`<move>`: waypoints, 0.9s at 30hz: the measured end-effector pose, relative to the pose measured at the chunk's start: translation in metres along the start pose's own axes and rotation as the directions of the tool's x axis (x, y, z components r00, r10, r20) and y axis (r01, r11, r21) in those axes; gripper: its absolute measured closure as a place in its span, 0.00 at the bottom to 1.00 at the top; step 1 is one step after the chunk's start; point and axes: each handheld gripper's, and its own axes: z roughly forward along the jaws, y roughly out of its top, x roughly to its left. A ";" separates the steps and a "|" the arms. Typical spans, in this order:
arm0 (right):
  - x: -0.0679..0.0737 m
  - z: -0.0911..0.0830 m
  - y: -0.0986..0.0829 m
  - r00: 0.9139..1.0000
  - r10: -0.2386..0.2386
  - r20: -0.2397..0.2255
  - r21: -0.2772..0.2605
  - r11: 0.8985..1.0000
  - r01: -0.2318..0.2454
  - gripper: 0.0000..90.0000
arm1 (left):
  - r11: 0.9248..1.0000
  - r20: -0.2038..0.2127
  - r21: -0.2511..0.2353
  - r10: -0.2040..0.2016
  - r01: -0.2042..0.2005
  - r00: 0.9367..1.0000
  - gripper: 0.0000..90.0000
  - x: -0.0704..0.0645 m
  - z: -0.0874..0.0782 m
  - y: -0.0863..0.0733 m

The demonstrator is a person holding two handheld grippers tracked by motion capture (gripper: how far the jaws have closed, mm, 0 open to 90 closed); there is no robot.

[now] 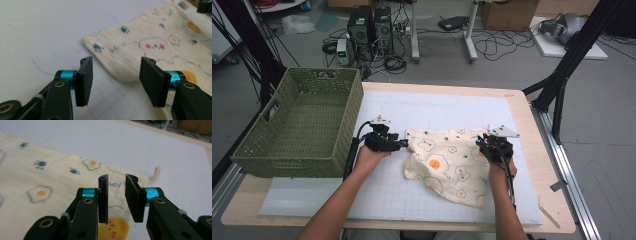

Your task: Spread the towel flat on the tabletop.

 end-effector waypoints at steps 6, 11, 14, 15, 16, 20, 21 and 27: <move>0.010 -0.031 -0.006 0.996 -0.066 -0.054 -0.034 0.997 0.064 0.72 | 0.997 0.023 0.038 0.068 -0.069 0.997 0.48 -0.020 0.019 -0.002; 0.008 -0.055 -0.025 0.997 -0.020 -0.072 -0.080 0.997 0.014 0.71 | 0.990 -0.073 0.033 0.139 -0.137 0.988 0.60 -0.033 0.028 -0.003; 0.007 -0.055 -0.033 0.997 -0.011 -0.081 -0.058 0.998 0.007 0.69 | 0.986 -0.069 0.042 0.163 -0.160 0.984 0.92 -0.034 0.028 -0.003; 0.006 -0.055 -0.034 0.996 -0.001 -0.087 -0.052 0.999 -0.004 0.69 | 0.989 -0.070 0.042 0.144 -0.142 0.987 0.93 -0.031 0.026 -0.002; 0.006 -0.054 -0.035 0.996 0.005 -0.094 -0.052 0.999 -0.009 0.69 | 0.992 -0.081 0.034 0.126 -0.123 0.989 0.94 -0.026 0.023 -0.002; 0.007 -0.049 -0.037 0.993 0.011 -0.114 -0.029 0.999 -0.015 0.69 | 0.998 -0.168 -0.050 0.029 -0.038 0.985 0.94 -0.001 -0.002 0.004; 0.008 -0.047 -0.038 0.993 0.019 -0.120 -0.024 0.999 -0.022 0.69 | 0.997 -0.200 -0.066 0.018 -0.032 0.980 0.94 0.005 -0.009 0.005; 0.020 -0.032 -0.035 0.987 0.036 -0.159 0.025 0.999 -0.033 0.68 | 0.995 -0.273 -0.095 -0.026 0.000 0.962 0.93 0.027 -0.025 0.001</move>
